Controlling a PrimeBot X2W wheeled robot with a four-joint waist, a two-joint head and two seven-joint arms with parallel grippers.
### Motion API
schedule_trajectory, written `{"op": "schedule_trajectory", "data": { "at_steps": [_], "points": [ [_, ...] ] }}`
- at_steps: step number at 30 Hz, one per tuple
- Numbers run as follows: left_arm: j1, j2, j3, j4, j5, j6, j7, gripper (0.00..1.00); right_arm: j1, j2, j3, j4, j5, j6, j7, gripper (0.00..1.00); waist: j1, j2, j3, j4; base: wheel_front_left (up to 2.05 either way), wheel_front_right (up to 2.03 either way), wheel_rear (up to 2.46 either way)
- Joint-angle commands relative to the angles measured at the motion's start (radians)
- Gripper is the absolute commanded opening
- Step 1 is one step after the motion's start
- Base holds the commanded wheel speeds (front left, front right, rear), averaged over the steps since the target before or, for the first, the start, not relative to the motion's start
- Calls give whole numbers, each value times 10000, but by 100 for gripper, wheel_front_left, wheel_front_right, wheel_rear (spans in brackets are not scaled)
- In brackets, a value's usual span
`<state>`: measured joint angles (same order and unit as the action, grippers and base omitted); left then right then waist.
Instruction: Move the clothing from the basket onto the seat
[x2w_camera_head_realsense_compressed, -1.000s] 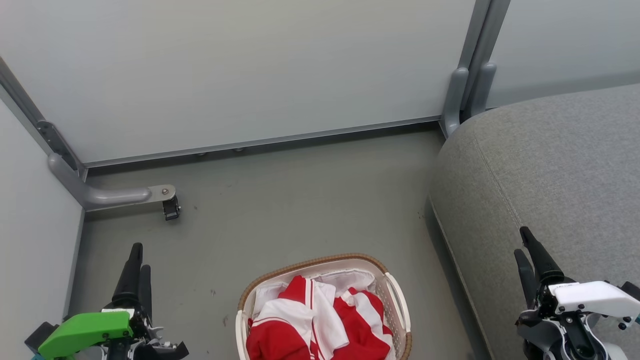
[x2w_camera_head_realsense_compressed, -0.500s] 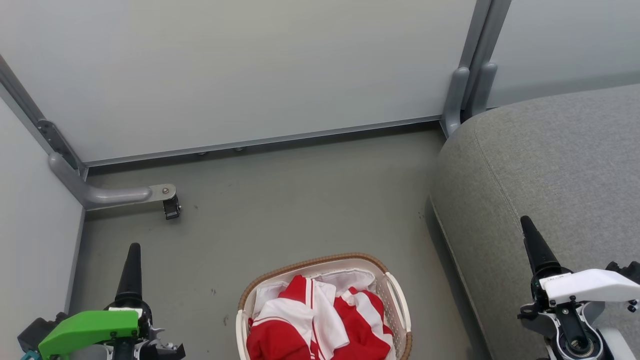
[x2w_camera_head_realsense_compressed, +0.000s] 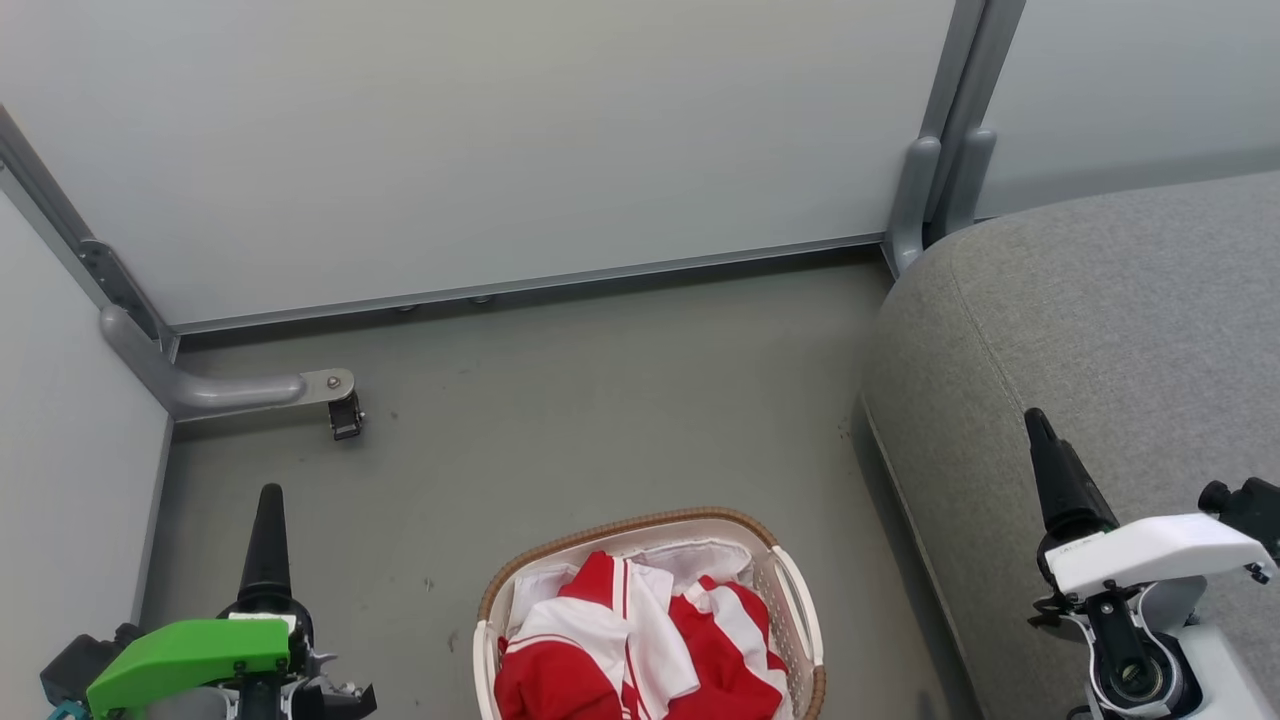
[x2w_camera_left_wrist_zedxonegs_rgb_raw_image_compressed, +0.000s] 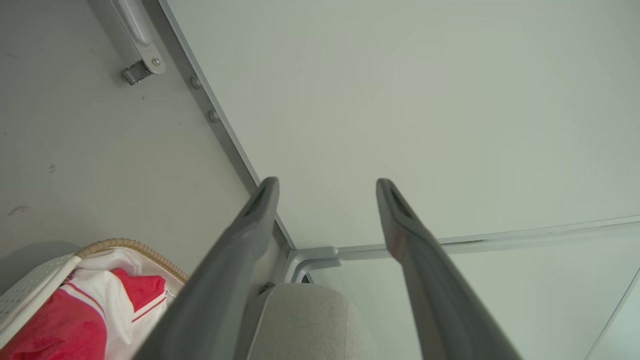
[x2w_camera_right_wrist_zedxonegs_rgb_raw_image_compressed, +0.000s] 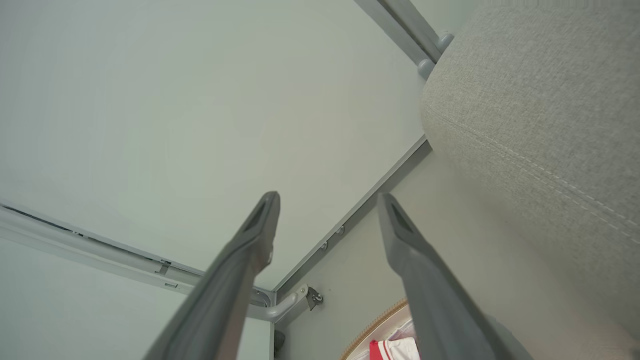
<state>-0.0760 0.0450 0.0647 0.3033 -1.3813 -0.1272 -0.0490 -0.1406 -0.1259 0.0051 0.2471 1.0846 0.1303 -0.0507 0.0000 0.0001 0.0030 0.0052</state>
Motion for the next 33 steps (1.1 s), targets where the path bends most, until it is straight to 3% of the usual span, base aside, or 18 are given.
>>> {"op": "schedule_trajectory", "data": {
  "at_steps": [1,33],
  "points": [
    [-331,46,-19,-93,189,-23,-104,100,-309,-145,66,-146,-398,2,-108,100,0,-1,-6,4,0,0,0],
    [-83,92,311,-49,7160,-36,-1064,100,-425,-497,796,382,-4309,4,-1053,100,0,-1,-29,25,0,0,0]
  ]
}}
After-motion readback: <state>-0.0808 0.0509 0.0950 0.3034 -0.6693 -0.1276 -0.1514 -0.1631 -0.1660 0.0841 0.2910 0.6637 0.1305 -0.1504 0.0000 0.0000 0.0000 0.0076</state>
